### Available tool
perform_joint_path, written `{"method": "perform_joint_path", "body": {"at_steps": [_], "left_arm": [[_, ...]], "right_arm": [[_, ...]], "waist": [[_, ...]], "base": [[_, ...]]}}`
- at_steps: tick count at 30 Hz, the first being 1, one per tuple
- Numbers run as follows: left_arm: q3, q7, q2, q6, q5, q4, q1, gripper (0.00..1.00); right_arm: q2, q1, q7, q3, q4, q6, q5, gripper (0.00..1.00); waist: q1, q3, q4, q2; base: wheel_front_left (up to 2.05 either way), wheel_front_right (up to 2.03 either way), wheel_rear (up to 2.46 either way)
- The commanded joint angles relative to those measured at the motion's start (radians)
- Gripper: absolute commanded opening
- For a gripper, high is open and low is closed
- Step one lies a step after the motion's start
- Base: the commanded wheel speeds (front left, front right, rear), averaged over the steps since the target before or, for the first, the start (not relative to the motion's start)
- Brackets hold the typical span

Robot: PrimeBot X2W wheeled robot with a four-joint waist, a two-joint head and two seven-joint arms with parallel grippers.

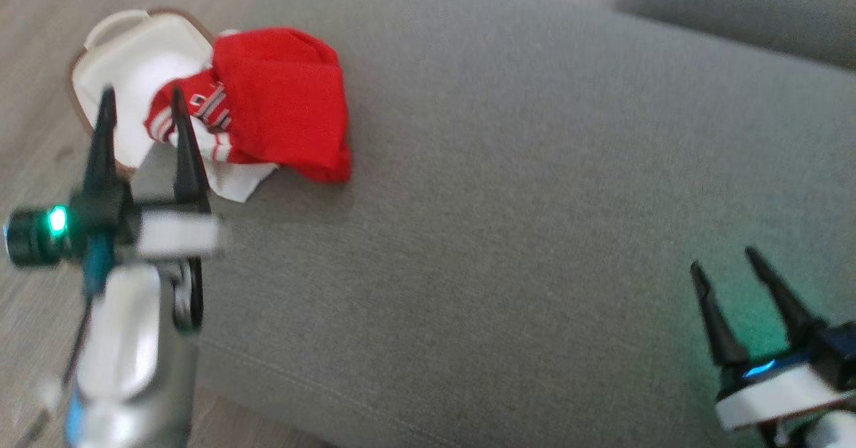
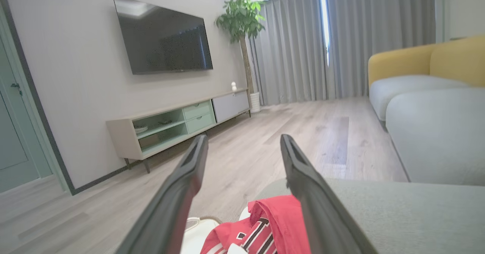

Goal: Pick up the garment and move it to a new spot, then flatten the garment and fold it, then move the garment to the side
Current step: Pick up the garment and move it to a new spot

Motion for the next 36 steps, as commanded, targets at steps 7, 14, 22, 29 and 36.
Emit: {"method": "perform_joint_path", "body": {"at_steps": [7,14,22,29,36], "left_arm": [[0.067,0.203,0.034,-0.004,-0.049,0.408,-0.379,1.00],[0.080,0.326,0.043,-0.051,-0.110,0.702,-0.530,1.00],[0.074,0.189,0.098,-0.050,-0.104,0.814,-0.566,0.00],[0.030,0.035,0.155,-0.051,-0.059,0.791,-0.610,0.00],[-0.032,0.008,0.205,-0.071,-0.003,0.683,-0.653,0.00]], "right_arm": [[-0.150,-0.078,-0.011,0.018,-0.074,0.007,0.014,1.00],[-0.184,-0.139,-0.011,0.053,-0.091,0.007,0.012,1.00],[-0.145,-0.157,-0.011,0.053,-0.088,0.007,0.006,1.00],[-0.073,-0.147,-0.011,0.066,-0.061,0.007,0.009,1.00],[0.010,-0.133,-0.011,0.087,-0.039,0.007,0.019,1.00]], "waist": [[-0.0003,0.211,-0.073,0.0000],[-0.0003,0.276,-0.133,0.0000],[-0.0003,0.259,-0.184,0.0000],[-0.0003,0.134,-0.227,0.0000],[-0.0003,-0.013,-0.302,0.0000]], "base": [[0.00,0.00,0.00],[0.00,0.00,0.00],[0.00,0.00,0.00],[0.00,0.00,0.00],[0.00,0.00,0.00]]}}
